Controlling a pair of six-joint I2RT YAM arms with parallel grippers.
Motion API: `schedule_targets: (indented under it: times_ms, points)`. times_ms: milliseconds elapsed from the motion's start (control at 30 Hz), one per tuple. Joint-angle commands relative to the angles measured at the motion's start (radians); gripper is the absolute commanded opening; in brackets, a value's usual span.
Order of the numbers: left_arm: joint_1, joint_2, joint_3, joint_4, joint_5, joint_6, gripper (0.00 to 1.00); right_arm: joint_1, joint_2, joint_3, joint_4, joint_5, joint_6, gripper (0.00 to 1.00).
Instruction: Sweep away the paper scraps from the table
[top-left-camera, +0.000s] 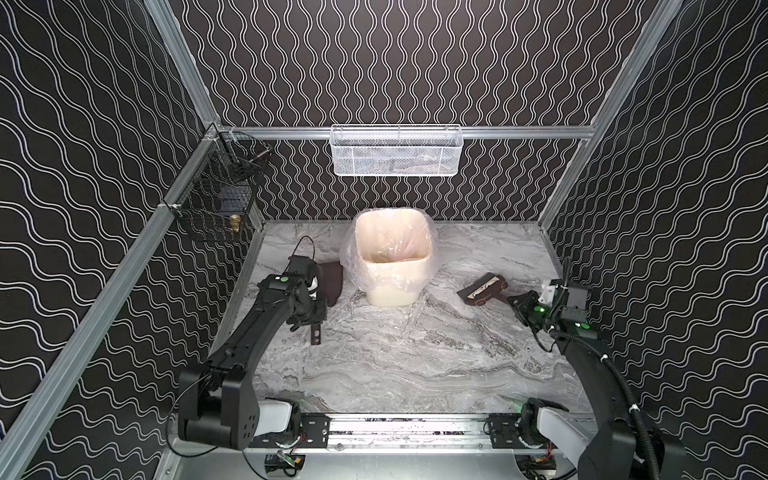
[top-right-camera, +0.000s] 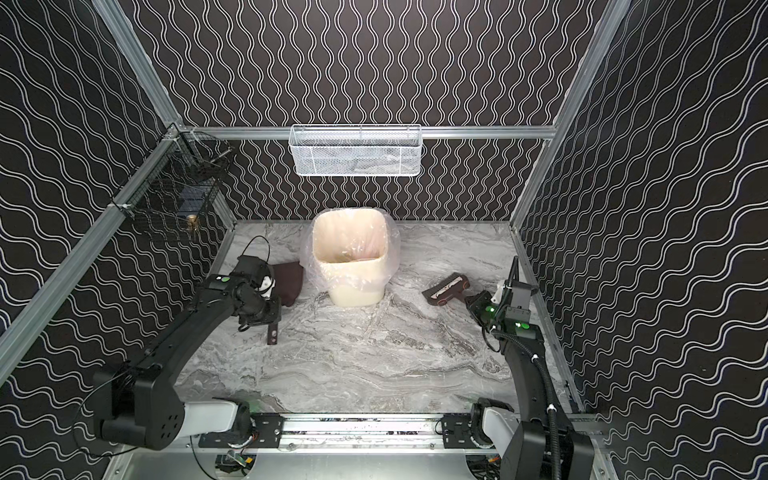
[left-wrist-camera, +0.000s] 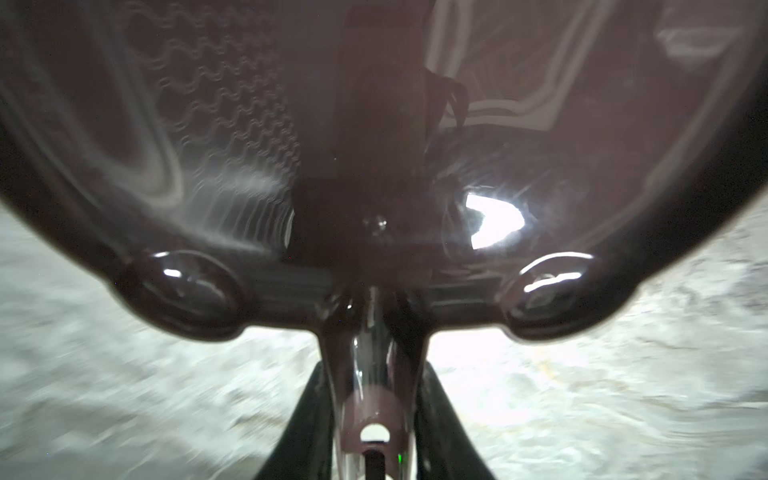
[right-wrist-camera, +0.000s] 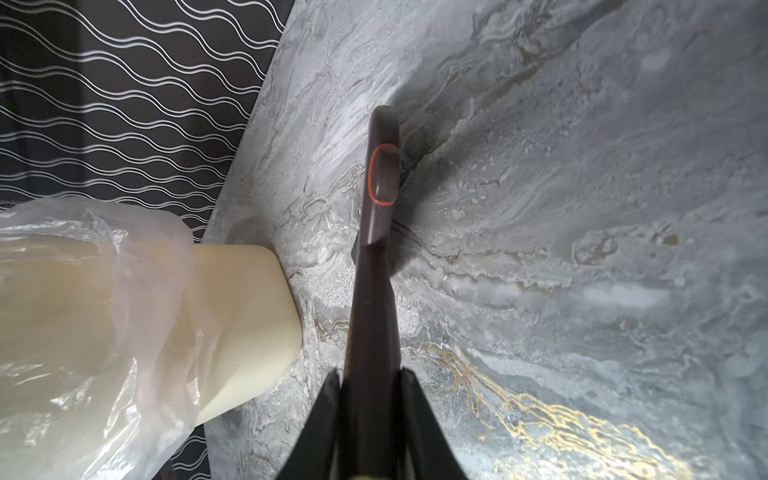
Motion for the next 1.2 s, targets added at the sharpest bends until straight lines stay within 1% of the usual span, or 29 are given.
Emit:
schedule_targets:
  times_ms: [0, 100, 233, 333, 400, 467, 533, 600, 667, 767, 800, 833, 867, 900, 1000, 1067, 1100, 1167]
  points:
    - [0.015, 0.037, -0.020, 0.127, 0.107, -0.042, 0.00, -0.001, -0.036, -0.048, 0.032, -0.006, 0.069, 0.00]
    - [0.022, 0.095, -0.025, 0.155, 0.122, -0.044, 0.00, -0.001, -0.066, -0.087, -0.006, 0.008, 0.084, 0.01]
    - [0.025, 0.152, -0.038, 0.176, 0.120, -0.045, 0.00, -0.003, -0.085, -0.104, -0.050, 0.026, 0.082, 0.09]
    - [0.027, 0.187, -0.045, 0.186, 0.116, -0.044, 0.00, -0.003, -0.073, -0.100, -0.090, 0.046, 0.077, 0.14]
    - [0.030, 0.212, -0.059, 0.193, 0.115, -0.050, 0.00, -0.001, -0.058, -0.092, -0.121, 0.057, 0.068, 0.20]
    - [0.031, 0.231, -0.068, 0.196, 0.113, -0.050, 0.00, -0.001, -0.050, -0.084, -0.151, 0.073, 0.058, 0.23]
    - [0.031, 0.241, -0.081, 0.201, 0.112, -0.054, 0.00, -0.001, -0.052, -0.074, -0.194, 0.097, 0.054, 0.31]
    - [0.033, 0.240, -0.096, 0.204, 0.113, -0.057, 0.00, -0.001, -0.065, -0.054, -0.251, 0.134, 0.050, 0.41]
    - [0.033, 0.233, -0.105, 0.205, 0.108, -0.059, 0.01, -0.001, -0.093, -0.036, -0.295, 0.165, 0.050, 0.49]
    - [0.033, 0.216, -0.111, 0.201, 0.098, -0.061, 0.10, -0.001, -0.131, -0.012, -0.340, 0.194, 0.044, 0.56]
    - [0.033, 0.209, -0.111, 0.197, 0.094, -0.063, 0.14, -0.001, -0.139, -0.001, -0.351, 0.198, 0.034, 0.62]
    - [0.034, 0.202, -0.112, 0.196, 0.091, -0.063, 0.17, -0.001, -0.141, 0.011, -0.357, 0.200, 0.022, 0.89]
    - [0.033, 0.194, -0.111, 0.192, 0.088, -0.062, 0.21, -0.001, -0.139, 0.031, -0.369, 0.207, 0.006, 1.00]
    - [0.033, 0.185, -0.111, 0.191, 0.088, -0.059, 0.28, -0.001, -0.134, 0.056, -0.383, 0.215, -0.014, 1.00]
    - [0.033, 0.161, -0.105, 0.182, 0.079, -0.054, 0.43, 0.000, -0.119, 0.133, -0.402, 0.248, -0.080, 1.00]
    - [0.034, 0.146, -0.101, 0.176, 0.073, -0.054, 0.55, 0.000, -0.098, 0.188, -0.421, 0.279, -0.123, 1.00]
    - [0.033, 0.139, -0.095, 0.173, 0.072, -0.051, 0.58, 0.000, -0.086, 0.212, -0.421, 0.286, -0.145, 1.00]
    - [0.033, 0.113, -0.086, 0.170, 0.060, -0.050, 0.68, 0.000, -0.050, 0.255, -0.405, 0.297, -0.203, 1.00]
